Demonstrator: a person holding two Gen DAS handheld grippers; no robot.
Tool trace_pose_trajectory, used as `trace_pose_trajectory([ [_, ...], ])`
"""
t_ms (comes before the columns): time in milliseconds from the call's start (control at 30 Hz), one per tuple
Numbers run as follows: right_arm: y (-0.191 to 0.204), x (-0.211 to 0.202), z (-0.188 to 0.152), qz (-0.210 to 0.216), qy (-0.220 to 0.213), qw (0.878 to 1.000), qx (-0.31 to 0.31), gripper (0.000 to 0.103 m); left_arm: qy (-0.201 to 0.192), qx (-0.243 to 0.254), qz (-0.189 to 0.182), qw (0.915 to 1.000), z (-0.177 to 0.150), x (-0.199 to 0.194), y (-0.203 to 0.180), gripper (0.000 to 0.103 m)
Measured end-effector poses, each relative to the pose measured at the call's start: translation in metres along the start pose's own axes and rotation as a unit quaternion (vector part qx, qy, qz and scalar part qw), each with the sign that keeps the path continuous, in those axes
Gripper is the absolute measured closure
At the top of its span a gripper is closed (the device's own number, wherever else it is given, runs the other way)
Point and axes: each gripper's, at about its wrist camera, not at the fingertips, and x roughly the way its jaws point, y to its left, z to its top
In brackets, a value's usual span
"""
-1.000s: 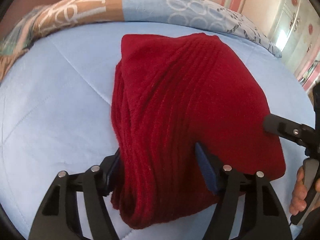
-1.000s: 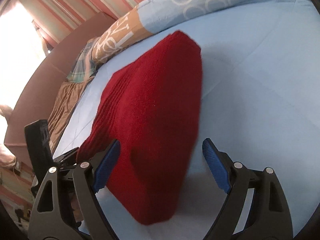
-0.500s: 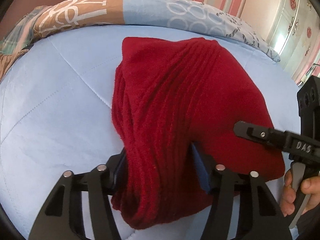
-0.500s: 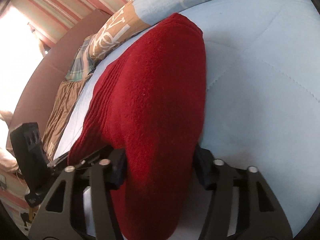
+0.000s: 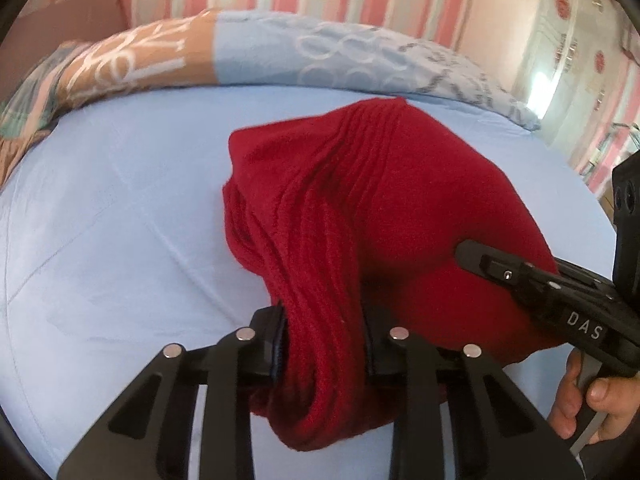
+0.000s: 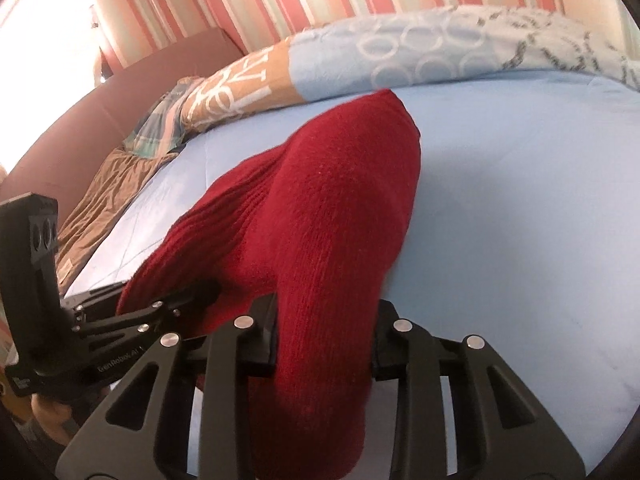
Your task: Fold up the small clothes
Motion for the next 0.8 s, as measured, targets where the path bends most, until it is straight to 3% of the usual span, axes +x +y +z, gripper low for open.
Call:
trace_pose_trajectory([
  [133, -0.023, -0.048, -0.022, 0.001, -0.004, 1.000, 0.004, 0.072, -0.006, 0.013, -0.019, 0.9997, -0.012, -0.022, -0.043, 0.074],
  [267, -0.038, -0.086, -0.060, 0.000, 0.018, 1.000, 0.013, 0.072, 0.013, 0.027, -0.029, 0.9991, -0.048, -0.036, -0.079, 0.074],
  [400, -0.056, -0.080, -0.100, 0.004, 0.055, 0.998, 0.033, 0.070, 0.052, 0.036, -0.017, 0.9979, -0.085, -0.014, -0.091, 0.068],
  [500, -0.068, -0.076, -0.106, 0.031, 0.043, 0.997, 0.061, 0.067, 0.039, 0.048, -0.013, 0.9980, -0.089, -0.008, -0.092, 0.059],
  [633, -0.069, -0.082, -0.105, 0.046, 0.054, 0.994, 0.078, 0.050, 0.039, 0.058, 0.023, 0.9973, -0.083, -0.017, -0.091, 0.034],
  [667, -0.067, -0.087, -0.104, 0.050, 0.055, 0.994, 0.081, 0.045, 0.040, 0.056, 0.025, 0.9973, -0.082, -0.021, -0.090, 0.034],
  [733, -0.060, -0.107, -0.103, 0.049, 0.044, 0.995, 0.080, 0.020, 0.040, 0.046, 0.030, 0.9977, -0.083, -0.037, -0.086, 0.031],
  [800, -0.048, -0.133, -0.104, 0.024, 0.010, 0.998, 0.059, 0.015, 0.024, 0.038, 0.056, 0.9974, -0.086, -0.055, -0.081, 0.024],
])
